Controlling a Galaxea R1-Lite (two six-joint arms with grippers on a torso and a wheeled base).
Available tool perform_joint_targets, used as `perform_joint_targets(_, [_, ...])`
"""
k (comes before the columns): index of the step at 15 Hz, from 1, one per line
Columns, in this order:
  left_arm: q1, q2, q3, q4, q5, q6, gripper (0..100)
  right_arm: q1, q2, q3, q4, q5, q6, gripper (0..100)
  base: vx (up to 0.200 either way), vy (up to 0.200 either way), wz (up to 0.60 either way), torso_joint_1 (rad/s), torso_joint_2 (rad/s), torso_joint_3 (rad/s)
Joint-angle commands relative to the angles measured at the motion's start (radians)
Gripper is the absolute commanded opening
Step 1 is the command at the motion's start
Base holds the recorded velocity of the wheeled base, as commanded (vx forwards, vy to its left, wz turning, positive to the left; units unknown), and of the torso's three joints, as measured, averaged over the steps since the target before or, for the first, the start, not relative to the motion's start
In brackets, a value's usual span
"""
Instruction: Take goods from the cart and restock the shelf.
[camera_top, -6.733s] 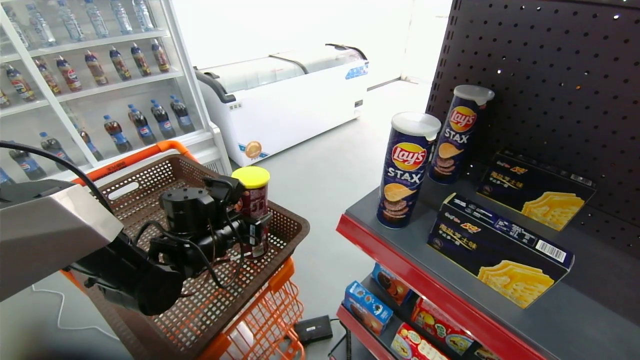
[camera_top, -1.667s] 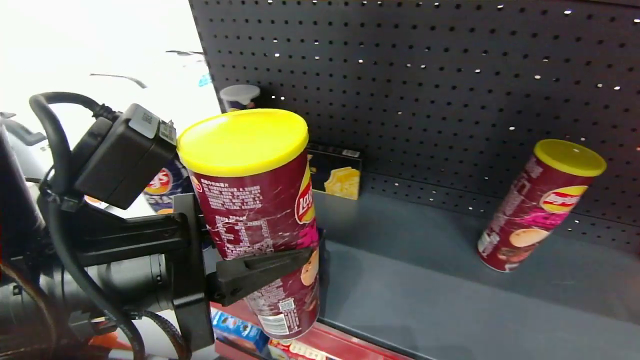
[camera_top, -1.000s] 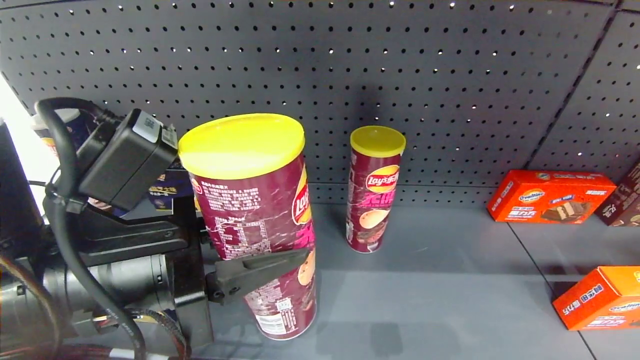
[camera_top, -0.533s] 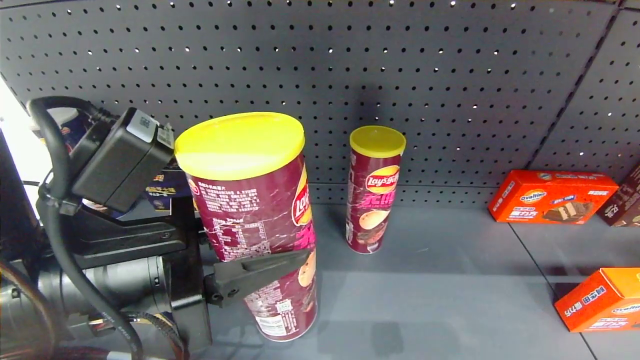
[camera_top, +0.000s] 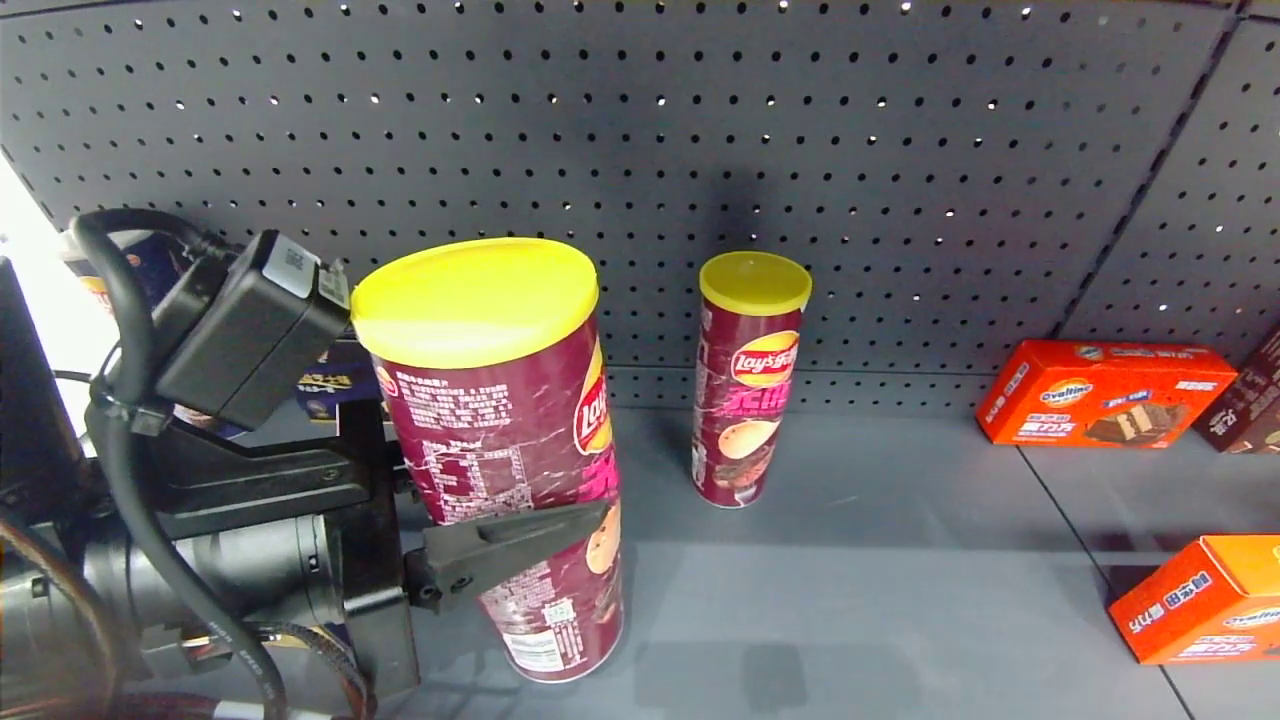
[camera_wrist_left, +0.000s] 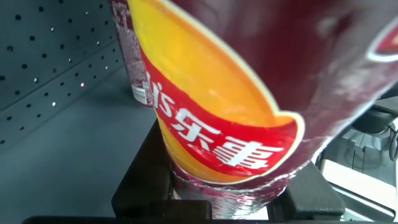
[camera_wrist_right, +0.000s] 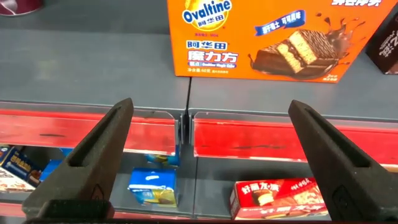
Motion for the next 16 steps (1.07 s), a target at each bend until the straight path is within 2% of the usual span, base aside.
perform_joint_targets(1, [0.001, 0.001, 0.011, -0.001, 0.001, 0.0, 0, 0.0, 0.001, 0.0, 0.0, 0.001, -0.001, 100, 0.0, 0.0, 0.0, 0.0, 0.0, 0.0])
perform_joint_targets(11, [0.01, 0.001, 0.029, -0.002, 0.004, 0.003, 0, 0.0, 0.001, 0.0, 0.0, 0.001, -0.005, 100, 0.0, 0.0, 0.0, 0.0, 0.0, 0.0])
perform_joint_targets(13, [0.014, 0.001, 0.034, -0.002, 0.002, 0.003, 0, 0.0, 0.001, 0.0, 0.0, 0.001, -0.005, 100, 0.0, 0.0, -0.6, 0.0, 0.0, 0.007])
perform_joint_targets(16, [0.014, 0.001, 0.034, -0.004, 0.002, 0.003, 0, 0.0, 0.001, 0.0, 0.0, 0.001, -0.005, 100, 0.0, 0.0, 0.0, 0.0, 0.0, 0.0])
